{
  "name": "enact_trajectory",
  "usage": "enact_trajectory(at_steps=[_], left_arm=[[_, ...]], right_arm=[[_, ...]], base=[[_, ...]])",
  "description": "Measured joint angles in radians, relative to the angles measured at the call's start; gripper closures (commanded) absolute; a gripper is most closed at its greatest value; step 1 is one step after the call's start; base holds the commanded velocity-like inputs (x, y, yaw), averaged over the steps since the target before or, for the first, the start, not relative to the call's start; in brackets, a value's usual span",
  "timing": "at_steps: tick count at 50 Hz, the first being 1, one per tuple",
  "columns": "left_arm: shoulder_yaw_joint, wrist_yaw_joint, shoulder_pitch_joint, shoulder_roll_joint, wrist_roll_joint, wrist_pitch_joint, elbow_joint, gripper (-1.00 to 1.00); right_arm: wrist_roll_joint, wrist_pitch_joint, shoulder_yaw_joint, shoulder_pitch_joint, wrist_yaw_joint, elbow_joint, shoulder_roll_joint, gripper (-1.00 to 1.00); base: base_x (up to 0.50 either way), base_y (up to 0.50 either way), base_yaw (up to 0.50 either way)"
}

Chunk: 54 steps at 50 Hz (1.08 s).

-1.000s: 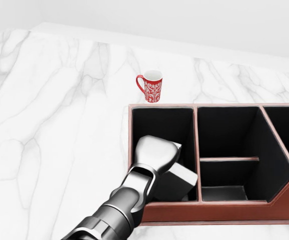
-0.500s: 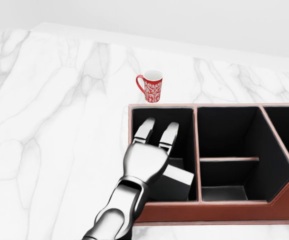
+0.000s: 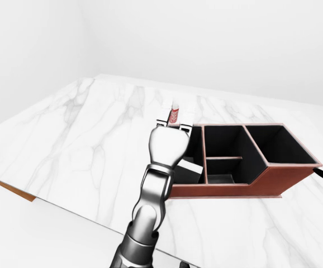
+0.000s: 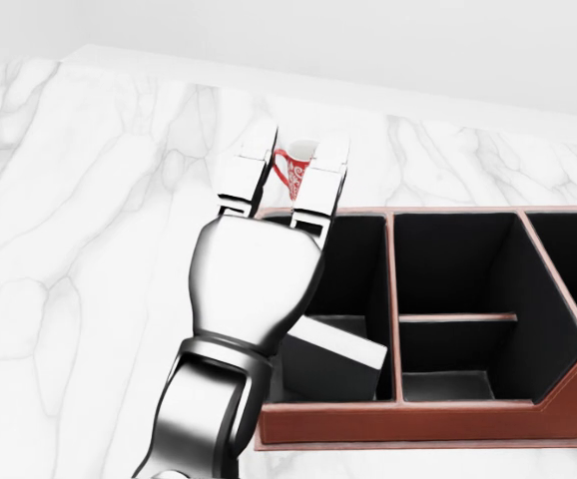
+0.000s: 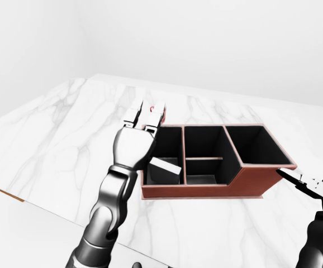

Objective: Pick up the book and place it in the left compartment of the caddy.

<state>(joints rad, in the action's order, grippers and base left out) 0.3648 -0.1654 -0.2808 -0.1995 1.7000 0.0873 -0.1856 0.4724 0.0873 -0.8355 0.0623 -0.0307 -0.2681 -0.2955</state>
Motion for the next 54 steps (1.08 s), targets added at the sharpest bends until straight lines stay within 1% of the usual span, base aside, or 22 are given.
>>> enact_trajectory(at_steps=[4, 7, 15, 25, 34, 39, 46, 54], left_arm=[[-0.004, -0.032, 0.007, -0.010, 0.001, 0.000, -0.080, -1.00], [-0.008, -0.044, 0.010, -0.016, -0.021, 0.000, -0.126, -1.00], [-0.020, -0.055, 0.005, -0.026, -0.081, 0.000, -0.208, -1.00], [-0.062, -0.042, -0.041, -0.030, -0.222, 0.000, -0.281, -1.00], [-0.111, -0.010, -0.095, -0.025, -0.448, 0.000, -0.356, -1.00], [-0.131, 0.009, -0.119, -0.009, -0.568, 0.000, -0.397, -1.00], [-0.160, 0.028, -0.158, 0.001, -0.730, 0.000, -0.468, -1.00], [-0.191, 0.082, -0.191, 0.019, -0.943, 0.000, -0.563, -1.00]], right_arm=[[0.000, 0.000, 0.000, 0.001, 0.000, -0.001, 0.000, -1.00], [0.000, 0.000, -0.001, 0.001, 0.000, -0.003, 0.001, -1.00], [-0.002, 0.000, 0.001, -0.001, 0.000, 0.002, 0.000, -1.00], [-0.001, 0.000, -0.001, 0.001, 0.002, -0.005, 0.001, -1.00], [-0.002, 0.000, 0.000, 0.001, 0.001, -0.007, 0.002, -1.00], [-0.003, 0.000, 0.000, 0.002, 0.001, -0.010, 0.003, -1.00], [-0.003, 0.000, 0.000, 0.001, 0.001, -0.011, 0.004, -1.00], [-0.004, 0.000, 0.001, 0.001, 0.000, -0.013, 0.004, -1.00]], base=[[0.00, 0.00, 0.00], [0.00, 0.00, 0.00], [0.00, 0.00, 0.00], [0.00, 0.00, 0.00], [0.00, 0.00, 0.00], [0.00, 0.00, 0.00], [0.00, 0.00, 0.00], [0.00, 0.00, 0.00]])
